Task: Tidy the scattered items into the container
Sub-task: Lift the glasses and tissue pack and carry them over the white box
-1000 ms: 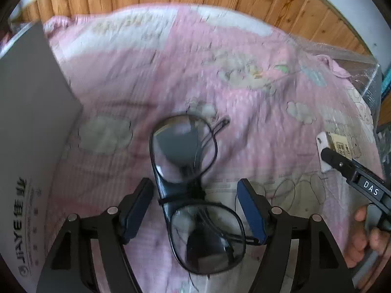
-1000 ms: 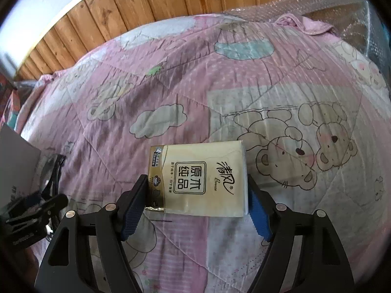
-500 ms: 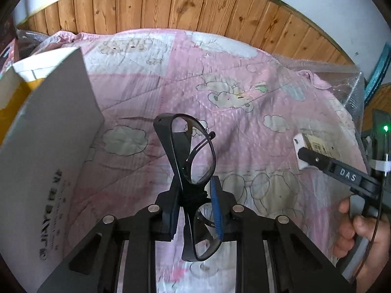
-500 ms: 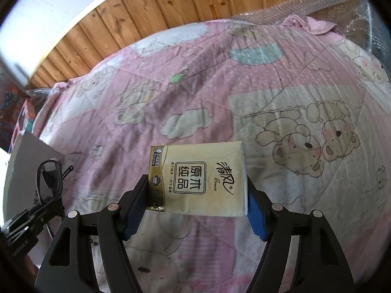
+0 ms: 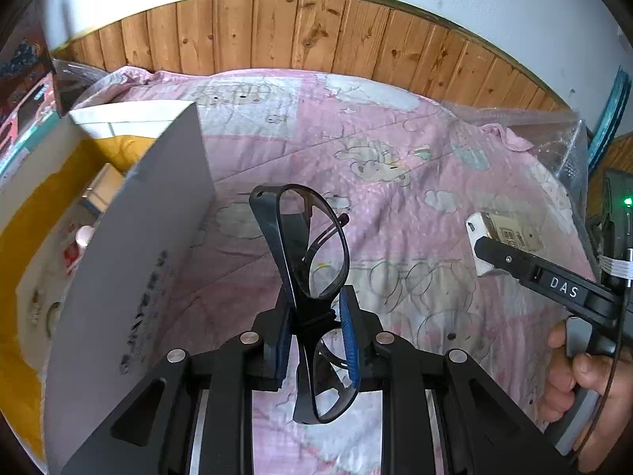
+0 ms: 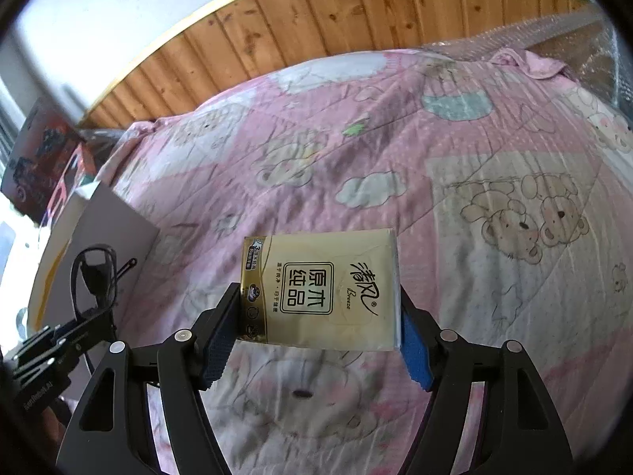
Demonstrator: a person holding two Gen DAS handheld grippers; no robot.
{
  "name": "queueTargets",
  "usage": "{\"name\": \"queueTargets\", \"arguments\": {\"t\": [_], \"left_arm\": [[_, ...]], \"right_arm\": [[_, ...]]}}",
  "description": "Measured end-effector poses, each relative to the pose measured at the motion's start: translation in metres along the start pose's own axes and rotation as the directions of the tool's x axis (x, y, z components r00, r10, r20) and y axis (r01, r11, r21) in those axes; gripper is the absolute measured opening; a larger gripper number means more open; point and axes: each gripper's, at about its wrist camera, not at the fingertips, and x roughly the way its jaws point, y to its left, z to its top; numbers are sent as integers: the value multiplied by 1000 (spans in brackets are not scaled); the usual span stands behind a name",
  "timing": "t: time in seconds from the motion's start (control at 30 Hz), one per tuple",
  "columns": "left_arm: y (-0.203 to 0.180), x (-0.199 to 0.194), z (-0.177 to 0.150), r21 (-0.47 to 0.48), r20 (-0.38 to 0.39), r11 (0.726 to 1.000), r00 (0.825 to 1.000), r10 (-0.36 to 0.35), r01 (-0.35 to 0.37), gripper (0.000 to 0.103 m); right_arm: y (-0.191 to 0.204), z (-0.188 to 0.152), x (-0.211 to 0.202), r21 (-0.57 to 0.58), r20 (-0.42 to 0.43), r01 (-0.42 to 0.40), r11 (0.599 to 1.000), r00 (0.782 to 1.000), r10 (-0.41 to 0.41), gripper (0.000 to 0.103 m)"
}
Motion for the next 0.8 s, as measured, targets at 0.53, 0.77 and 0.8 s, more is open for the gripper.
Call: {"name": "queueTargets", "arguments": {"t": [0.53, 0.77, 0.8], "left_arm": [[20, -82, -43, 5, 39, 1000, 999, -2, 2, 24], [34, -111, -59, -16, 55, 998, 997, -55, 56, 24], [35, -114, -61, -18, 56, 998, 997, -59, 60, 24]], "right_arm": [[72, -61, -31, -137, -20, -39, 990, 999, 36, 73], [105, -95, -52, -178, -27, -62, 982, 998, 58, 73], [109, -98, -55, -183, -25, -63, 981, 998, 60, 73]]}}
